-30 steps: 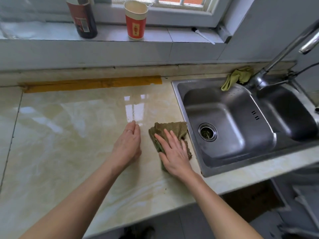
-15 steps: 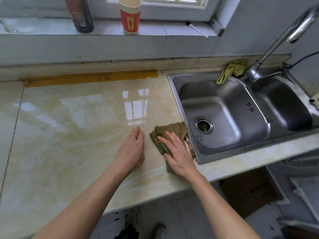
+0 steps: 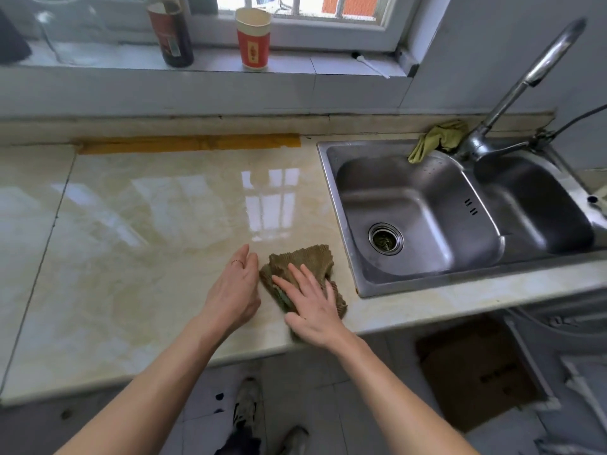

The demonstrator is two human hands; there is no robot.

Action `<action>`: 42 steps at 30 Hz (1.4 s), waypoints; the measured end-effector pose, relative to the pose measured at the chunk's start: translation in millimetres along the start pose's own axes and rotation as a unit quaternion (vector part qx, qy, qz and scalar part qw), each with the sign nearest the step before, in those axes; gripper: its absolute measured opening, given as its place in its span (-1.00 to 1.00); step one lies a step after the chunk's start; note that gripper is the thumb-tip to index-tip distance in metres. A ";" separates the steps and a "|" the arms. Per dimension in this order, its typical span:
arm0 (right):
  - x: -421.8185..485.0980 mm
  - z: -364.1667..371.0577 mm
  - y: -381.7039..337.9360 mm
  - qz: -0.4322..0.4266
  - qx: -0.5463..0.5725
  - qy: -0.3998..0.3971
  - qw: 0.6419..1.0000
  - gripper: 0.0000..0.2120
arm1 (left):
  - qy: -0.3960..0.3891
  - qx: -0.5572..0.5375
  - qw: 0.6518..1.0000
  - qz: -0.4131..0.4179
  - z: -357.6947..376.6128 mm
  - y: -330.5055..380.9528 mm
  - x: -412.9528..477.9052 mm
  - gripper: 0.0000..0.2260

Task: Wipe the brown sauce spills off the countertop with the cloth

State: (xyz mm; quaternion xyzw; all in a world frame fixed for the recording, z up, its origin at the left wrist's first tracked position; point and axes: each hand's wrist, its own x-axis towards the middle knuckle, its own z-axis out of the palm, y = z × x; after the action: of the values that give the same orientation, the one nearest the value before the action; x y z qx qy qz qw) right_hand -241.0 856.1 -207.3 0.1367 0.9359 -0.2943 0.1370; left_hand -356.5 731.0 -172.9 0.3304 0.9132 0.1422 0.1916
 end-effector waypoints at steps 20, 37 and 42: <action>-54.8 9.9 48.1 -0.150 -0.090 0.083 0.981 -0.36 | -0.006 -0.019 0.999 -0.033 17.7 36.8 -18.0 -0.60; -58.3 -18.7 45.2 0.038 0.003 0.127 0.991 -0.49 | 0.026 -0.094 0.995 0.033 19.4 72.9 -29.8 -0.46; -80.2 -40.9 88.6 0.112 -0.078 0.142 0.980 -0.50 | 0.024 -0.097 0.994 0.046 14.1 79.4 -27.1 -0.44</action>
State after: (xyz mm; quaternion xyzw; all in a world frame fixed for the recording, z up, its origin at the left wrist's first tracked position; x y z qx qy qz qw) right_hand -144.2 936.1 -193.5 0.2697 0.9447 -0.1812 0.0446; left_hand -287.4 773.8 -147.8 0.3480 0.8835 0.2465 0.1939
